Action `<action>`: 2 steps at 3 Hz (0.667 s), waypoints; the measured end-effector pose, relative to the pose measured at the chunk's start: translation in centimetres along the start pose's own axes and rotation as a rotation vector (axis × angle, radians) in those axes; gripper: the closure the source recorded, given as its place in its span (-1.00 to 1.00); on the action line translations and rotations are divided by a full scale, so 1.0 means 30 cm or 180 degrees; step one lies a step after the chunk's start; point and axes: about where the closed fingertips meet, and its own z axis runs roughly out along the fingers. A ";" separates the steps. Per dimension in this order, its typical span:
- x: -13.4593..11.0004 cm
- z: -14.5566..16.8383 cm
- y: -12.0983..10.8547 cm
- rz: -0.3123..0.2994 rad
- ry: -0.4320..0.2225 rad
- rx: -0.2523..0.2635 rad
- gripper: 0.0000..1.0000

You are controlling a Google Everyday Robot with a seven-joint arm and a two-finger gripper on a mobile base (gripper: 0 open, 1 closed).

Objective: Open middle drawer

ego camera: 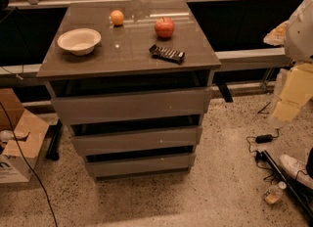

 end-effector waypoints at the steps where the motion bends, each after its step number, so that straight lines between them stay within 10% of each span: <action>1: 0.000 0.000 0.000 0.0000 -0.0001 0.0000 -1.00; 2: -0.067 0.075 0.025 -0.0034 -0.0250 -0.0038 -1.00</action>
Offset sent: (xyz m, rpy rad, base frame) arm 0.0121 0.0724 -0.0597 0.2238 -0.0180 0.0976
